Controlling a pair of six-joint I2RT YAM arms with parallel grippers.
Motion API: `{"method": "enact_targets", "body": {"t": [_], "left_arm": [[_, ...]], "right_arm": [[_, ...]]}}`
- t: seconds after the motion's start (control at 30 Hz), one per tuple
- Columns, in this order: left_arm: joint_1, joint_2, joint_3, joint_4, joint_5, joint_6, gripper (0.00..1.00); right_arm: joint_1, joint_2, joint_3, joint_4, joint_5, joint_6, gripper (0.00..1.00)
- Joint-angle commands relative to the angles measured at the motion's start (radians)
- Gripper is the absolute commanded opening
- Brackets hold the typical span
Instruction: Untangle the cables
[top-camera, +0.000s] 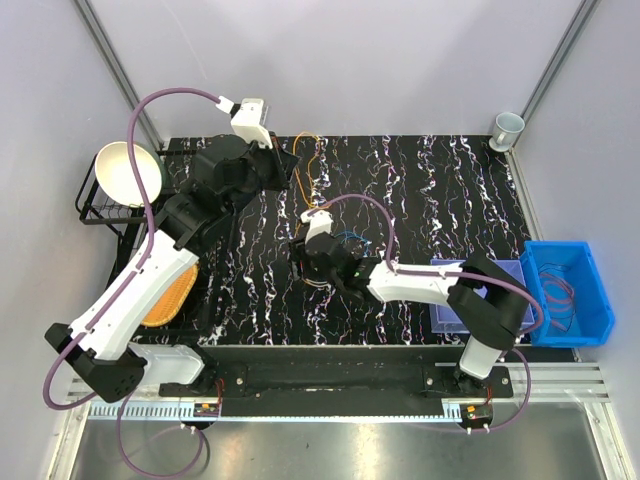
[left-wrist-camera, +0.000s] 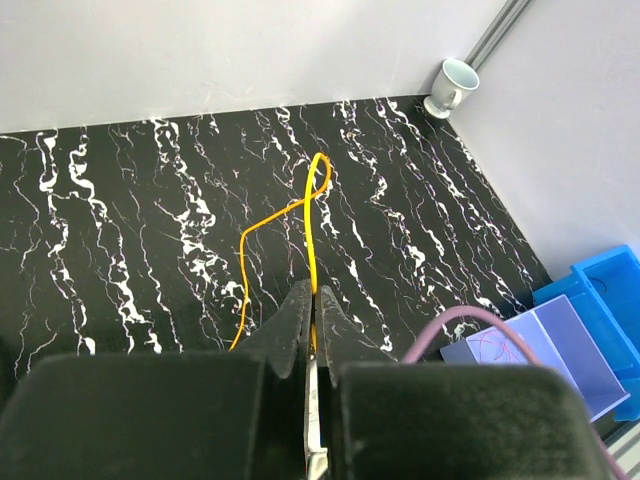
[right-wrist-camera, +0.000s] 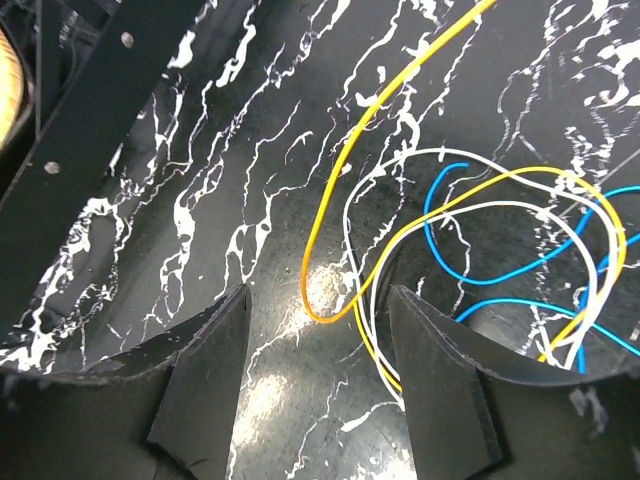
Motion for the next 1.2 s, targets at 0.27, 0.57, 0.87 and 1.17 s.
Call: {"method": "enact_targets", "body": {"t": [0.27,0.57,0.87,1.17], "left_arm": [[0.005,0.000,0.045,0.037,-0.016,-0.004,0.00],[0.006,0.000,0.030,0.035,-0.028,-0.001,0.00],[0.014,-0.032,-0.077,0.033,-0.070,0.021,0.00],[0.012,0.019,-0.236,0.119,0.148,-0.074,0.00]], "right_arm": [[0.018,0.063,0.101,0.009,0.111,0.015,0.32],[0.018,0.068,0.110,-0.006,0.113,0.026,0.00],[0.018,-0.281,0.047,-0.136,0.133,0.006,0.00],[0.018,-0.664,0.230,-0.360,0.207,-0.181,0.00]]}}
